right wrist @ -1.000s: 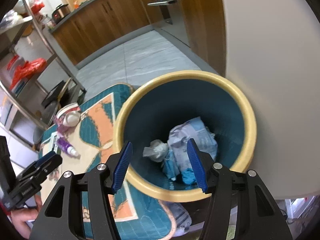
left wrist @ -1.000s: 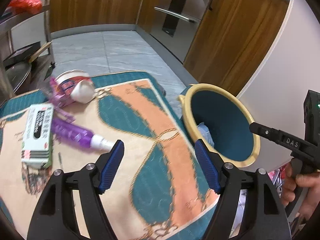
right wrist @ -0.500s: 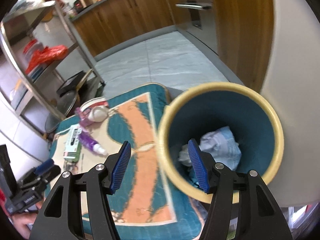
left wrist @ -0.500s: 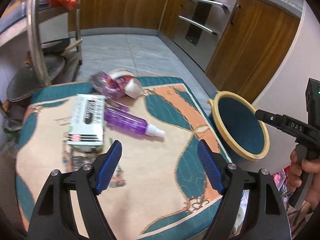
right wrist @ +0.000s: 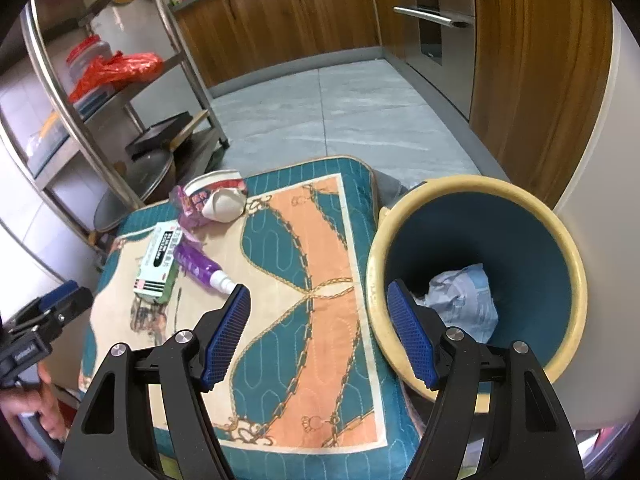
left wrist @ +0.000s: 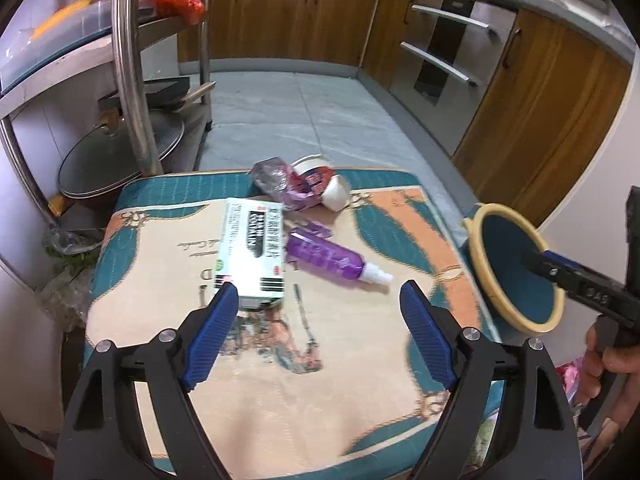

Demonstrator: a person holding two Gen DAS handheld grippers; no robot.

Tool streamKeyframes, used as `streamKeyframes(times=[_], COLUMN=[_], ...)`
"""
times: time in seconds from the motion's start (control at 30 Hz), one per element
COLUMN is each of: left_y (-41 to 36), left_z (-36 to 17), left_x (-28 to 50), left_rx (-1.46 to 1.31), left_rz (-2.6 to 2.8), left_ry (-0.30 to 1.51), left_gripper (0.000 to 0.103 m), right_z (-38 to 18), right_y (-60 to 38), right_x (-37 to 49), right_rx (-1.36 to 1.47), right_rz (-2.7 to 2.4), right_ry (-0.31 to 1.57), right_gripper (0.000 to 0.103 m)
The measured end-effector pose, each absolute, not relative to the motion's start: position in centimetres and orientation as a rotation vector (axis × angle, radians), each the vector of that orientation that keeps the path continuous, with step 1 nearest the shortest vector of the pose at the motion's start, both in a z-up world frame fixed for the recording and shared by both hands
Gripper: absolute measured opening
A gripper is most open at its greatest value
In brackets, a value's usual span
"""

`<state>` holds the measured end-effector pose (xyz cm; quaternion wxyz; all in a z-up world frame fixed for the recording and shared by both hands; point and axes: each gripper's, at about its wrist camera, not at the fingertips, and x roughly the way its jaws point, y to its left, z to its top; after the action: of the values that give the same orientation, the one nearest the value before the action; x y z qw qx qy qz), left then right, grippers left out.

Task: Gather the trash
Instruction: 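Move both grippers back over the cushion toward the medicine box and cup, then grasp the white paper cup with the right gripper while the left grasps the COLTALIN box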

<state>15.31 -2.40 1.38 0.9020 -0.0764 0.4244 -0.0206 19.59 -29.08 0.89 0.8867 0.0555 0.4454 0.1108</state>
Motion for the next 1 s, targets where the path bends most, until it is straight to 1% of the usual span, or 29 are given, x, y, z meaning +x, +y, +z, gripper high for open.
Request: streamKeyframes(times=[0.17, 0.27, 0.6, 0.8, 1.0], left_y=[-1.3, -0.5, 1.7, 1.9, 2.0], left_z=[0.3, -0.4, -4.0, -6.7, -8.1], left_x=[17.3, 18.7, 22.8, 24.4, 25.6], left_rx=[-0.105, -0.146, -0.158, -0.128, -0.095], left_rz=[-0.036, -0.047, -0.013, -0.009, -0.019], left_ry=[0.93, 0.961, 1.026, 1.086, 1.104], left_gripper=[0.088, 0.09, 0.09, 0.09, 0.09], right_z=[0.5, 0.5, 1.2, 1.5, 0.7], right_y=[-28.4, -27.4, -23.1, -18.1, -13.1], right_x=[20.5, 21.3, 25.0, 28.6, 31.7], right_rx=[0.111, 0.079, -0.037, -0.097, -0.188], right_rz=[0.238, 0.248, 0.323, 0.41, 0.47], right_ry=[0.948, 0.968, 1.005, 1.008, 0.978], right_gripper=[0.072, 0.072, 0.072, 0.072, 0.072])
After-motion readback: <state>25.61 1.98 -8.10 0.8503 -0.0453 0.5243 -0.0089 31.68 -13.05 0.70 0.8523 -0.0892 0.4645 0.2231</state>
